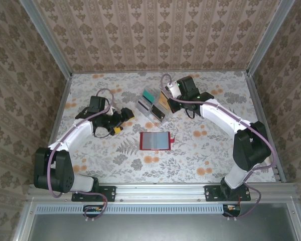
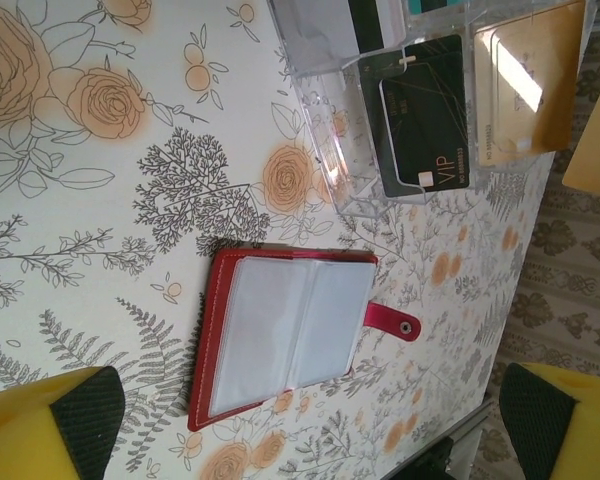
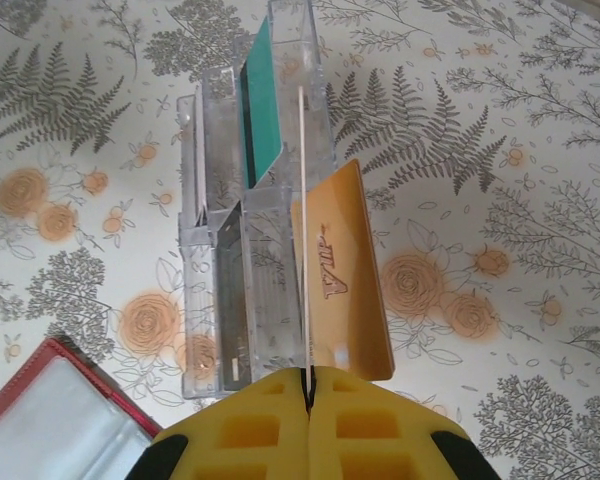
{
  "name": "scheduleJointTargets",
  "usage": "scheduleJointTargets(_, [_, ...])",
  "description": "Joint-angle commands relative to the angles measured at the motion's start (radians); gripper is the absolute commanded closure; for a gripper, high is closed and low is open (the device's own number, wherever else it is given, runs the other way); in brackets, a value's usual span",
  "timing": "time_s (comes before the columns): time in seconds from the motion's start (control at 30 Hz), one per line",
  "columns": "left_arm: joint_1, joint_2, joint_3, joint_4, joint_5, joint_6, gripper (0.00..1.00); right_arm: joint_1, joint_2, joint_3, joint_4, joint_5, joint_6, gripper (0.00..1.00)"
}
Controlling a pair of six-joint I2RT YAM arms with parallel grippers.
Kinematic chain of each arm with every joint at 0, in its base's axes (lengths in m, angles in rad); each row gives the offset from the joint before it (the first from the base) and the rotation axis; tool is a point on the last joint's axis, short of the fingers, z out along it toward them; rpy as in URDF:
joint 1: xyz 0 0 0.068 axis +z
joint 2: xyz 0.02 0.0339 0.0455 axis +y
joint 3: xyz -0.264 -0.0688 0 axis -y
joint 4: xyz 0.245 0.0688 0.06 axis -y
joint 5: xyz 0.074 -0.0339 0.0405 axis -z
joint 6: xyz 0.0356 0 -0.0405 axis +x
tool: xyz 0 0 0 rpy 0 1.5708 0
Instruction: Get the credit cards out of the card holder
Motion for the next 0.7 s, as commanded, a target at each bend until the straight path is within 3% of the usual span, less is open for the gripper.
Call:
scheduleJointTargets(0.0, [0.005, 0.001, 0.021, -0.021, 0.005, 0.032, 0.00, -0.014, 0.031, 0.054, -0.031, 0.017, -0.062, 1.00])
scheduleJointTargets(0.4, [0.006, -0.003, -0.009, 0.004, 0.005, 0.022, 0.00, -0.020, 0.127, 0.120, -0.117, -0.032, -0.114, 1.00])
scheduleJointTargets(0.67, [0.005, -0.002, -0.018, 0.004, 0.005, 0.024, 0.00, -0.020, 0.173, 0.158, -0.139, -0.014, -0.109, 0.92])
